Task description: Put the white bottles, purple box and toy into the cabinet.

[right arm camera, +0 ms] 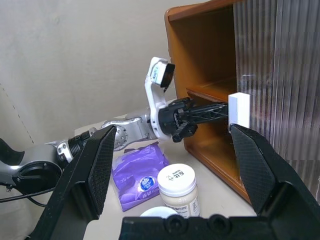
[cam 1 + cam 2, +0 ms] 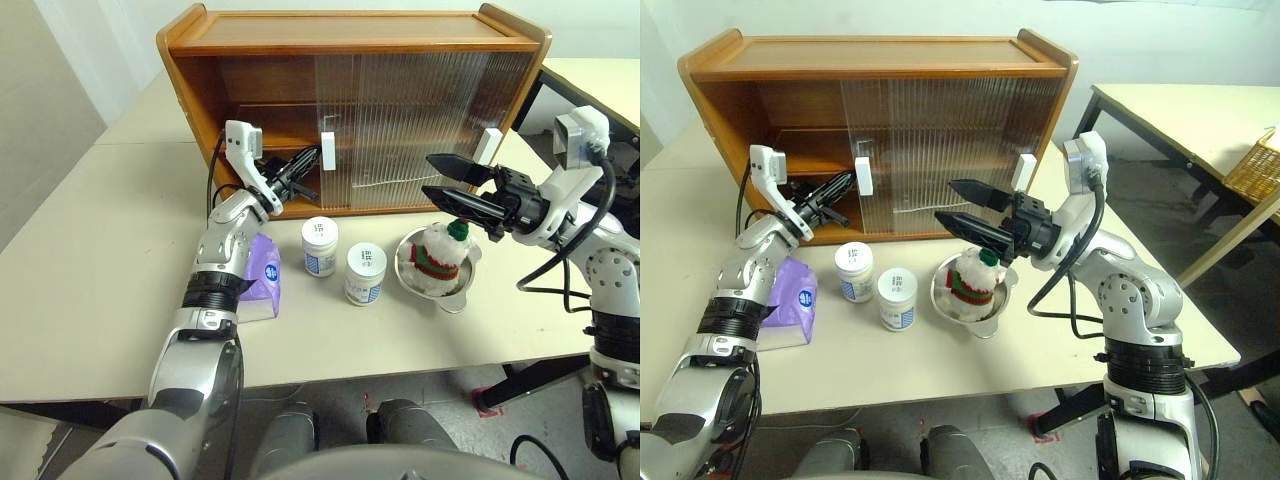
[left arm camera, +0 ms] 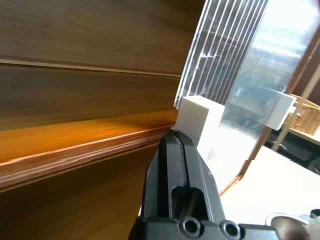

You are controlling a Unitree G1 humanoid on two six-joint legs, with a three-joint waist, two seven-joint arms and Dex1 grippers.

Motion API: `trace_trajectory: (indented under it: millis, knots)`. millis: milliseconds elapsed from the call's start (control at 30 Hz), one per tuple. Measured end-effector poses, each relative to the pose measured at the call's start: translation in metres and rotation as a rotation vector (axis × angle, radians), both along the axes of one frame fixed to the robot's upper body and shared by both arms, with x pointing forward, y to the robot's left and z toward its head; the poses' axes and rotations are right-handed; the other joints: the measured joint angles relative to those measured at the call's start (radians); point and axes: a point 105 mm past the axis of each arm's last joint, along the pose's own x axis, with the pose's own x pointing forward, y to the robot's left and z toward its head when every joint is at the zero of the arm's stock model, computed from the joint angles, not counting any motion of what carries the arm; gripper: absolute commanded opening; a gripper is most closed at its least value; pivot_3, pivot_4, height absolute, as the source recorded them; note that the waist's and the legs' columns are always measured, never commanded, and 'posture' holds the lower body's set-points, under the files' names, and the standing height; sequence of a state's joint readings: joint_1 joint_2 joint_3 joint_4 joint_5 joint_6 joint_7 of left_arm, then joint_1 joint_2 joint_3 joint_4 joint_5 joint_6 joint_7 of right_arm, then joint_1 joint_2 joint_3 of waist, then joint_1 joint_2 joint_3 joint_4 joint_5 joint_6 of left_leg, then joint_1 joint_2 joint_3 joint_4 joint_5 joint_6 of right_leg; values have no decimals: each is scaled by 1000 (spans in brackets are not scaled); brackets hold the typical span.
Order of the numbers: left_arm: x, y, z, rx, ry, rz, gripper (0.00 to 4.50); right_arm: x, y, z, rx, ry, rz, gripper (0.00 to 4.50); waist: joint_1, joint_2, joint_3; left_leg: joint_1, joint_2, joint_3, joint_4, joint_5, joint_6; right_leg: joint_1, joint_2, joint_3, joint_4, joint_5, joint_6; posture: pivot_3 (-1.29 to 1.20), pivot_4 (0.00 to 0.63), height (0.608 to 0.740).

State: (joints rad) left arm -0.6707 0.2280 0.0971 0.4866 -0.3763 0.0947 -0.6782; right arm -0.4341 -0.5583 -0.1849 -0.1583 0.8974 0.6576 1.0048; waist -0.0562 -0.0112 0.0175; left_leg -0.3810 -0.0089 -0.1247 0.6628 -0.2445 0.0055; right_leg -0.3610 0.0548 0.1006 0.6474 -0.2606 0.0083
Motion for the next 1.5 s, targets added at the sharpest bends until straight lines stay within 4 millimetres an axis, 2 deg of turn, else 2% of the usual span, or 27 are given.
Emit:
trace_trajectory:
  millis: [267,667,733,867,1000,1100,1200,1267,1467,1500]
  knots:
    - [1,-20,1,5,-10,-50,26,0,-1,0,-3,1,-7,4500,-11,0,1,-1,0,0,0,-1,1,0,0,0,-3,1,4,-178,23,740]
    - [3,-20,1,-4,-12,-45,26,0,-1,0,-3,1,-7,4500,-11,0,1,-3,-1,0,0,-3,5,2,-1,1,-11,3,8,-171,19,740]
    - [2,-12,3,-12,-24,-20,26,0,-1,0,-2,2,-5,4500,-14,0,1,-3,0,0,0,-3,5,1,0,1,-12,5,11,-171,19,740]
    - [-3,16,16,-6,-67,53,26,0,-1,0,-1,3,-2,4500,-23,1,1,-4,-2,1,-1,-4,6,1,1,1,-13,6,13,-133,20,740]
    - [-19,36,33,-5,-113,101,26,2,0,0,2,5,20,4500,-20,1,1,-4,-5,1,-1,-4,6,1,1,1,-14,6,12,-109,23,740]
    - [-30,42,39,-5,-119,114,584,4,1,1,6,7,32,4500,-12,1,1,-3,-4,1,-1,-4,6,2,1,1,-14,3,7,-77,28,740]
    - [-44,48,36,-16,-94,134,1641,6,5,1,6,8,56,4500,-2,1,2,-3,-4,0,-1,-4,5,2,1,1,-14,3,4,-54,33,740]
    - [-58,61,32,-34,-81,174,2328,7,9,-1,6,15,78,4500,4,2,2,-2,-4,0,-2,-4,5,2,1,1,-13,3,2,-54,33,740]
    - [-90,101,0,-46,6,312,4479,9,10,-4,3,24,92,4500,23,3,3,-1,1,-1,-3,-4,2,0,0,3,-12,3,-2,-36,36,740]
    - [-94,105,-4,-43,13,327,4479,9,10,-4,3,25,94,4500,26,2,3,-1,2,-1,-3,-4,2,0,0,3,-12,3,-4,-36,36,740]
